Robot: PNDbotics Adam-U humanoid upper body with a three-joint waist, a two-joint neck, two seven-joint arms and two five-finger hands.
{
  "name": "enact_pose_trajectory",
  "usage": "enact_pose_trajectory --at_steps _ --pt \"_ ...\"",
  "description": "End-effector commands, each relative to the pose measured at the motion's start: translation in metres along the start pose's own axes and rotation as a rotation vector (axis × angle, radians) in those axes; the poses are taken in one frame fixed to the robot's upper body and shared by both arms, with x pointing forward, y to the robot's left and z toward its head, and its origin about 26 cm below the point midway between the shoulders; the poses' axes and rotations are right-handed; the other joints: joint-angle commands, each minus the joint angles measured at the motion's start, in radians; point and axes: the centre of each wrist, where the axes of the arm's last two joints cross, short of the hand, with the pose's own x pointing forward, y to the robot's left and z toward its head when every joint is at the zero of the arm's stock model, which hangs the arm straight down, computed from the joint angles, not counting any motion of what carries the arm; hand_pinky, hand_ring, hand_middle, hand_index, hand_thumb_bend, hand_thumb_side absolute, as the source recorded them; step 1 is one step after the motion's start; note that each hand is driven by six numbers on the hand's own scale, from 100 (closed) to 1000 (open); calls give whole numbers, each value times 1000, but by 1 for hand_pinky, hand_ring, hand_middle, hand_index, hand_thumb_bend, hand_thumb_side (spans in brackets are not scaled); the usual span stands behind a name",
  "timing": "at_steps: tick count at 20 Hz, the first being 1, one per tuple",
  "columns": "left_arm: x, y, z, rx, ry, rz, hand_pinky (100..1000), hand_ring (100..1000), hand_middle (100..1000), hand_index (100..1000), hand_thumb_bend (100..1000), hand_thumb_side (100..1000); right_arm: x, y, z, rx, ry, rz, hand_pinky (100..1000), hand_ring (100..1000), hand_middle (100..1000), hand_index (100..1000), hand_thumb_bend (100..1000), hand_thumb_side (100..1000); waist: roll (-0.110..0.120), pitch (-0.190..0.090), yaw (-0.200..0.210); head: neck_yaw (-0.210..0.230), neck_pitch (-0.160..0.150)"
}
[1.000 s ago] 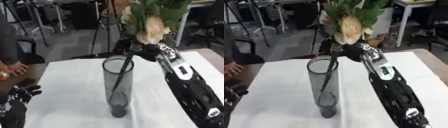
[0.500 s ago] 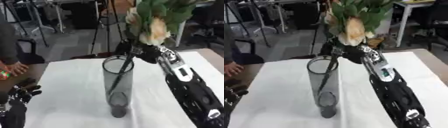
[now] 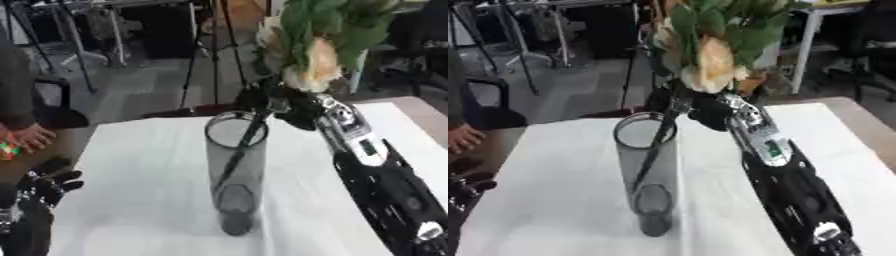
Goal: Arrange flowers into the vase.
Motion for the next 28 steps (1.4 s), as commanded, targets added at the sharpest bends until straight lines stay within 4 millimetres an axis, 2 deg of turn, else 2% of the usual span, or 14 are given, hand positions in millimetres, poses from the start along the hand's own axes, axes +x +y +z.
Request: enact_pose_trajectory --at_steps 1,2,3,4,5,7,10,16,22,28 --pt "6 3 -4 3 -24 -4 700 685 720 791 987 882 12 -9 2 11 -16 51 778 757 633 577 442 468 0 3 1 1 4" --pt "6 2 -4 3 -24 -4 700 685 720 791 987 882 13 -9 2 17 -21 54 778 757 633 577 442 468 0 3 1 0 4" --pt "6 2 -4 3 -24 -4 700 685 720 791 987 882 13 -9 2 21 -26 57 786 764 646 604 459 672 0 3 1 0 4" --pt "6 2 -4 3 -24 -5 700 685 720 791 987 882 14 -9 2 27 -35 65 792 769 653 626 486 756 0 3 2 0 4" --pt "6 2 -4 2 -24 -5 700 685 720 791 987 882 15 -9 2 35 -45 73 794 771 656 635 499 782 0 3 2 0 3" --pt "6 2 -5 2 -24 -4 701 685 720 791 986 882 16 -9 1 55 -61 87 804 779 669 675 600 852 -1 3 3 0 3" --pt "6 2 -5 1 -24 -4 701 684 720 791 986 881 16 -8 1 97 -75 101 814 786 680 711 730 755 -2 3 3 0 2" --pt "7 2 -5 0 -26 -4 701 684 720 791 986 882 15 -9 1 136 -75 104 817 789 673 718 806 722 -3 3 4 -1 1" --pt "6 2 -5 1 -25 -4 702 684 720 791 985 882 14 -9 2 152 -63 115 821 797 693 742 922 559 -3 4 3 -1 1" --pt "6 2 -4 1 -24 -3 702 684 720 791 985 881 15 -9 1 146 -63 117 822 799 696 749 947 542 -3 3 5 -2 1"
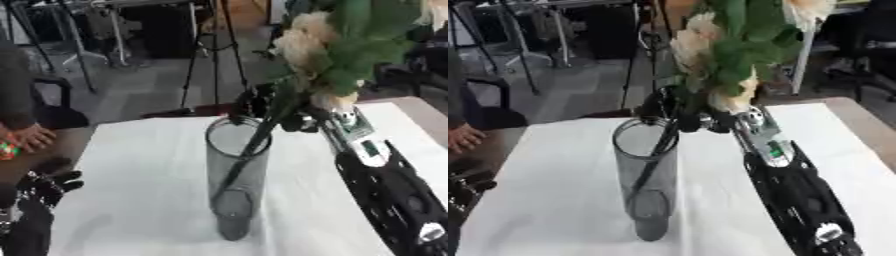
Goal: Arrange flowers into the vase.
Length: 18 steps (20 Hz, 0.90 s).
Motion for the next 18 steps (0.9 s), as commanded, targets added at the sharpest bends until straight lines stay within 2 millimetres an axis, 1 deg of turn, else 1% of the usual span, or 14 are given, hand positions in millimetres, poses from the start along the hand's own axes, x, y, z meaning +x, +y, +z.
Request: enact_pose_trajectory --at_steps 1,5,10,18 --pt "6 2 -4 1 -24 -3 702 684 721 791 985 882 13 -9 -1 -5 -10 45 823 799 695 750 951 544 -3 3 1 -2 0" --pt "6 2 -4 1 -24 -3 702 684 720 791 985 882 14 -8 -1 -6 -10 46 822 799 695 750 952 547 -3 3 2 -2 0" --pt "6 2 -4 0 -23 -3 702 683 720 791 984 882 16 -9 -5 -27 -8 60 823 802 706 762 1000 520 -4 3 5 -4 0" --pt "5 2 -4 -3 -20 -1 702 682 720 791 984 882 21 -11 -15 -84 -7 86 822 803 722 769 1000 507 -7 1 11 -11 -1"
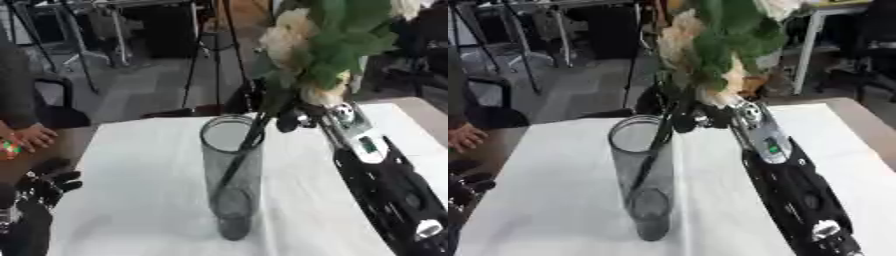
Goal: Arrange flowers into the vase.
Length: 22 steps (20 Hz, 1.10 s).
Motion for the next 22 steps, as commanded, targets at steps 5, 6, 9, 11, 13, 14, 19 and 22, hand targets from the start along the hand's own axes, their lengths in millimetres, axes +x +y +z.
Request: enact_pose_trajectory --at_steps 5,6,9,11,13,14,19,22 --pt "5 1 -4 -6 -20 0 702 682 720 790 984 882 13 -8 -10 -44 -13 45 823 803 721 769 1000 512 -8 1 5 -6 -1" --pt "5 1 -4 -6 -20 0 702 682 720 790 984 882 13 -8 -10 -50 -15 46 822 803 721 770 1000 515 -8 1 6 -6 -1" --pt "5 1 -4 -6 -20 0 702 682 720 790 984 882 13 -8 -12 -58 -19 45 823 802 720 769 1000 521 -9 2 7 -7 -1" --pt "5 1 -4 -5 -20 0 702 681 720 790 985 882 13 -8 -11 -58 -17 43 823 802 719 768 1000 522 -9 2 7 -8 -1" --pt "5 1 -4 -5 -20 1 702 681 720 790 985 882 12 -7 -10 -58 -16 42 823 802 718 768 1000 524 -9 2 6 -8 -2" --pt "5 1 -4 -5 -20 1 702 681 720 790 985 882 12 -7 -10 -58 -15 41 824 802 718 767 1000 525 -9 2 5 -8 -2" --pt "5 1 -4 -2 -20 -1 702 681 720 790 985 882 10 -8 -5 -54 -11 34 827 804 720 770 1000 522 -8 2 0 -5 -3" --pt "5 2 -4 0 -21 -1 702 681 720 790 985 882 10 -8 -1 -48 -10 29 828 805 721 771 1000 519 -7 2 -5 -2 -4"
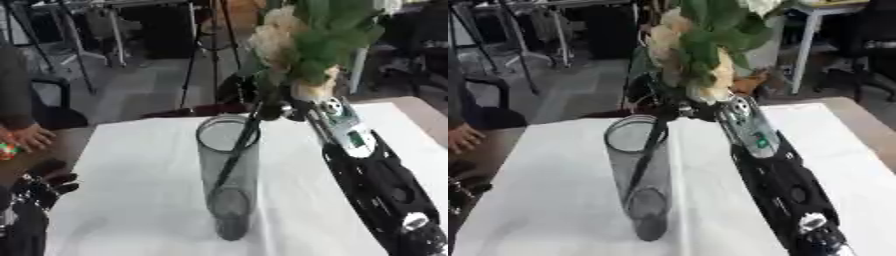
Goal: Arrange flowers into the vase.
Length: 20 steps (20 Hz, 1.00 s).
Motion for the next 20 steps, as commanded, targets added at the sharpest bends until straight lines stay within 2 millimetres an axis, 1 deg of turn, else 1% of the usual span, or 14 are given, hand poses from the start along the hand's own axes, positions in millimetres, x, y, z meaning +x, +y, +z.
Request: enact_pose_trajectory --at_steps 1,6,11,20 --pt "6 2 -4 0 -26 -1 702 681 720 790 985 882 13 -10 5 -1 -18 33 829 805 722 772 1000 518 -6 2 -4 4 -4" --pt "6 2 -4 3 -25 -2 702 681 720 790 985 882 15 -10 11 2 -25 27 830 806 722 773 1000 517 -5 0 -12 7 -4" --pt "6 2 -4 4 -25 -3 702 681 720 790 985 882 16 -10 12 4 -26 24 830 806 722 773 1000 517 -4 0 -13 7 -4" --pt "6 3 -3 10 -25 -4 703 680 720 790 985 882 7 -7 27 12 -3 5 838 811 728 785 1000 496 0 0 -22 13 -6"
